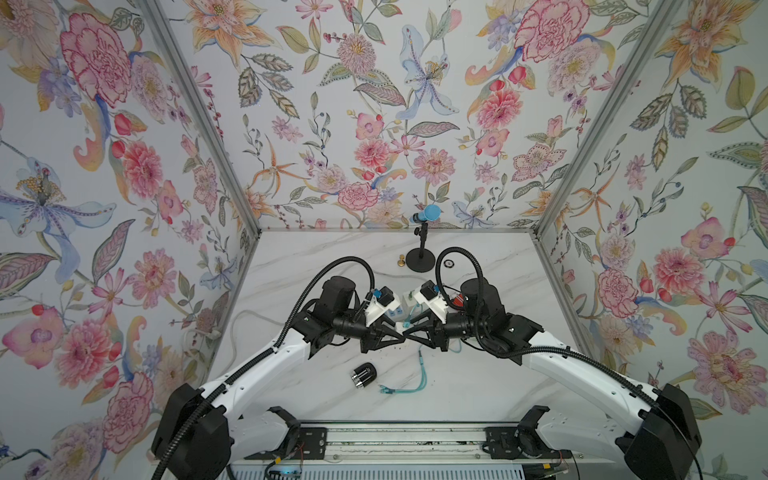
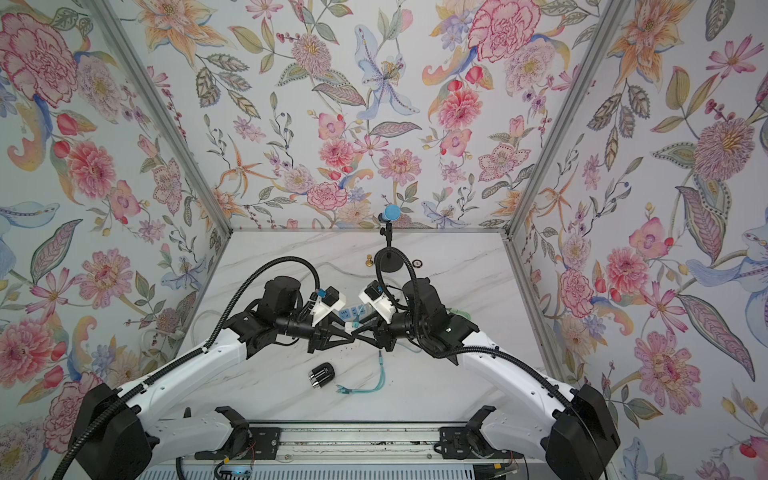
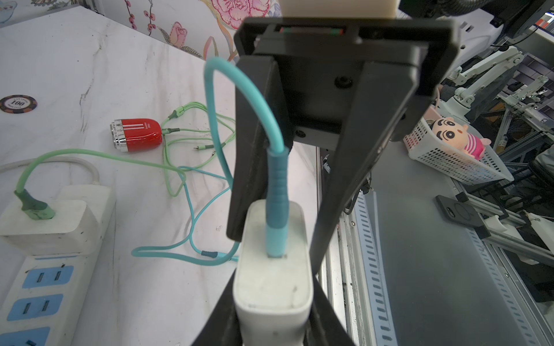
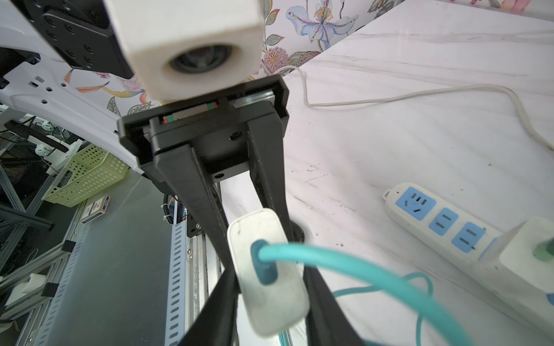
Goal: Charge the electric shaver
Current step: Pick up the plug from the center of the board.
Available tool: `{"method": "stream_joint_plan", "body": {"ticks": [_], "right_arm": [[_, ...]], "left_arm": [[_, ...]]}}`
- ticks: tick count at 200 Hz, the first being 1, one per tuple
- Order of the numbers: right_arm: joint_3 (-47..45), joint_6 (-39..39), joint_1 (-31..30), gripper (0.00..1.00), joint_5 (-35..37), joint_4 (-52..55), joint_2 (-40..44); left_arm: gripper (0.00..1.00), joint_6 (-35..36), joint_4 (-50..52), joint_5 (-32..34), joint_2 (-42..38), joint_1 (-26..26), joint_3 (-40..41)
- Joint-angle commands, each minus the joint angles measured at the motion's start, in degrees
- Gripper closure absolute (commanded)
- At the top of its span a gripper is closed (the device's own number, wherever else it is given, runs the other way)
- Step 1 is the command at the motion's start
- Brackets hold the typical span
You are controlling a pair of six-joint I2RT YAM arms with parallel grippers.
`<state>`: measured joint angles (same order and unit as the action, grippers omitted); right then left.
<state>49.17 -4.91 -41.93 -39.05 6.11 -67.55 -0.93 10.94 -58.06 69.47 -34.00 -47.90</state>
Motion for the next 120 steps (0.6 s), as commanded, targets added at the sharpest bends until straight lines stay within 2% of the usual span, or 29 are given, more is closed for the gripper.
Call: {"method": "stream_joint_plan", "body": {"ticks": [1,25,43,57,101,120], "right_arm": [[1.28,-1.07,-0.37,0.7,1.96,-1.23,-1.78],[1.78,-1.24,-0.45,0.78,1.04,-1.19,-2.14],[2.04,-1.4,-0.46,0.9,0.92,-1.04,-2.27],[2.35,-1.46,-0.61,1.0,0.95,-0.79,-2.19],[2.74,-1.86,-0.73,1.0,3.97,-0.27,-1.18],[2.84,-2.03,-0.46,1.0,5.96,0.04,-1.0]], "left_arm": [[1.0,0.93,-4.35,-1.92,-0.13,-0.64,-3.41],[1.0,1.19,-4.18,-1.64,0.05,-0.66,-3.6],[1.0,1.37,-4.0,-0.78,0.14,-0.65,-3.6],[0.87,1.67,-3.73,0.3,0.09,-0.55,-3.65],[0.51,3.25,-1.65,2.3,-0.12,0.28,-3.87],[0.45,3.92,-0.57,2.69,-0.52,0.88,-3.78]]}}
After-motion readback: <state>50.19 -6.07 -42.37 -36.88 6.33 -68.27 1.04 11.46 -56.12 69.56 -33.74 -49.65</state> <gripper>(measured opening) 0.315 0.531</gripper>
